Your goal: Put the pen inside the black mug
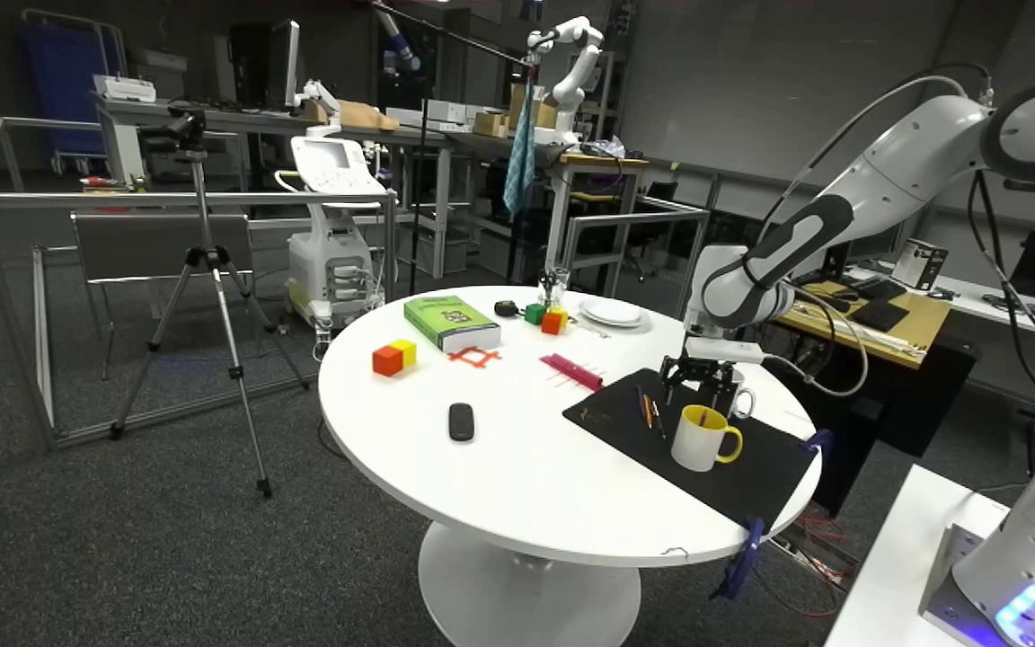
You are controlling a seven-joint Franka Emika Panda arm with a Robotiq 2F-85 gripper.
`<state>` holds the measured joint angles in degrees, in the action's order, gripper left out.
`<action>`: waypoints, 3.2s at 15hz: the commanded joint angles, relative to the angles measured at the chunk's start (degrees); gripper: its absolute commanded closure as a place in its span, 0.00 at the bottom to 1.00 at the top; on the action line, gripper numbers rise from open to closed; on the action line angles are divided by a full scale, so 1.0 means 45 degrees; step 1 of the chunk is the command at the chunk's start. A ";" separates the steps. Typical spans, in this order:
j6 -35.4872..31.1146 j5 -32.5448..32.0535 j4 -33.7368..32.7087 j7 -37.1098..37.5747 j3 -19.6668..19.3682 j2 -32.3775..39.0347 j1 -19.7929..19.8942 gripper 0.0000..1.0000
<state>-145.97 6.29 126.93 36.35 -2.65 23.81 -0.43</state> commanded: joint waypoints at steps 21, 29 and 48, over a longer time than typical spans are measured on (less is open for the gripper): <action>0.0008 0.0117 -0.2171 0.0163 -0.0774 0.2485 -0.1011 0.00; -0.0449 -0.0400 -0.2276 0.0536 -0.1500 0.2653 -0.1473 0.00; -0.1204 -0.0482 -0.2576 0.1291 -0.2199 0.3065 -0.2468 0.00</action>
<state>-152.77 5.49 115.54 40.14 -11.81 37.61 -10.16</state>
